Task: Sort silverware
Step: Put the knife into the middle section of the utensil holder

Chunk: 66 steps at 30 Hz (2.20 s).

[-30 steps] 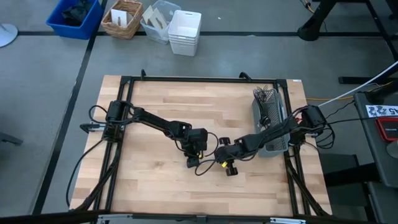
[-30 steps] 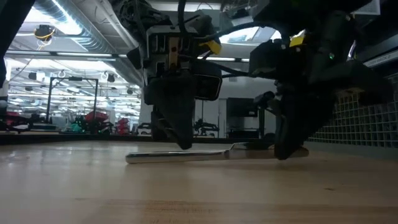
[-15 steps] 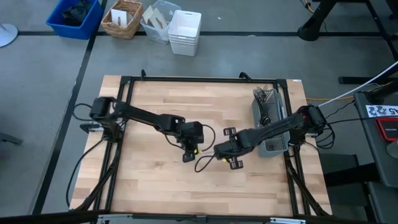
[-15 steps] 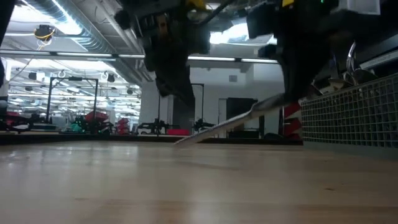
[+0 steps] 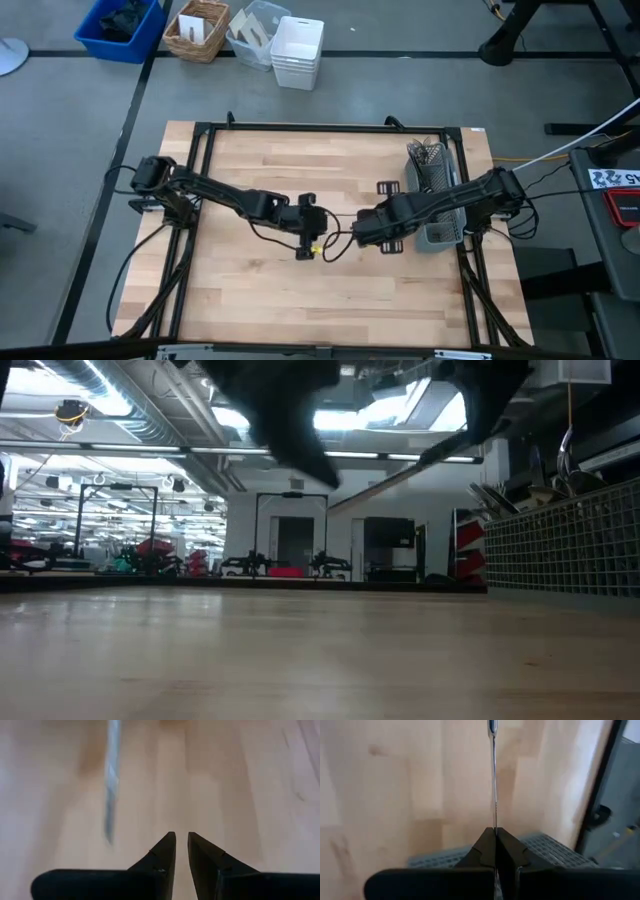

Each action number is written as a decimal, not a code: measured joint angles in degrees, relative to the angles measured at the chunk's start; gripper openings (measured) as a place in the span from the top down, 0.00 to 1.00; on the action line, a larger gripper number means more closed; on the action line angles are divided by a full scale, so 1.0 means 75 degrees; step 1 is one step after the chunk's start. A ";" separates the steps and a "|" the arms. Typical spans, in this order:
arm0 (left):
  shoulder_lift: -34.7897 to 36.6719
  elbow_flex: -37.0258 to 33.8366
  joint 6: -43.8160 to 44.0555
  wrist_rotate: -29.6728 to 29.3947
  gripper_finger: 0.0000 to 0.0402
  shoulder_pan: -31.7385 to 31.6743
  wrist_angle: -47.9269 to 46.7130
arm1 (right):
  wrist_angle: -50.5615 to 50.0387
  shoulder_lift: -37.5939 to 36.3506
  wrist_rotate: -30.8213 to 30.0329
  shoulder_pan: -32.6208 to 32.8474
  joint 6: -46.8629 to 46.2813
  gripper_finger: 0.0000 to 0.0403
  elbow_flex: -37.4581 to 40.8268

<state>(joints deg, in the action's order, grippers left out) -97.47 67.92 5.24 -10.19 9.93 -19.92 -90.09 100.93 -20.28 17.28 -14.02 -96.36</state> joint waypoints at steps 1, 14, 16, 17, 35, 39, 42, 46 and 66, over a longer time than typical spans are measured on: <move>0.0000 0.0000 -0.0194 -0.0248 0.89 0.0051 0.0261 | 0.0051 -0.0030 0.0067 -0.0006 0.0007 0.99 -0.0063; -0.0230 -0.0012 -0.1718 -0.0983 0.89 0.0165 0.4056 | 0.0005 -0.0098 0.1503 0.0000 -0.0468 0.99 -0.0221; -0.0435 -0.0009 -0.1697 -0.0862 0.89 0.0120 0.4313 | -0.0013 -0.0122 0.1517 -0.0003 -0.0470 0.99 -0.0221; -0.0538 -0.0009 -0.1693 -0.0837 0.89 0.0110 0.4372 | 0.0004 -0.0131 0.1510 -0.0006 -0.0473 0.99 -0.0221; -0.1405 -0.0005 -0.2328 -0.0713 0.63 -0.0073 0.6678 | 0.0030 -0.0155 0.1443 -0.0006 -0.0499 0.99 -0.0212; -0.1574 -0.0003 -0.2025 -0.0579 0.61 -0.0197 0.6723 | 0.0027 -0.0155 0.1446 -0.0006 -0.0499 0.99 -0.0210; -0.1750 0.0002 -0.1786 -0.0384 0.62 -0.0253 0.6888 | 0.0083 -0.0155 0.1447 -0.0006 -0.0499 0.99 -0.0207; -0.1987 0.0006 -0.1742 -0.0320 0.64 -0.0285 0.7226 | 0.0218 -0.0152 0.1445 -0.0006 -0.0497 0.99 -0.0207; -0.2069 0.0009 -0.1702 -0.0257 0.98 -0.0382 0.7110 | 0.0275 -0.0149 0.1391 -0.0006 -0.0484 0.99 -0.0207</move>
<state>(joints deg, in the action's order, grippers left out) -112.99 67.99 -7.53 -12.12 7.07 33.41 -88.03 99.81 -9.85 17.23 -17.65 -97.91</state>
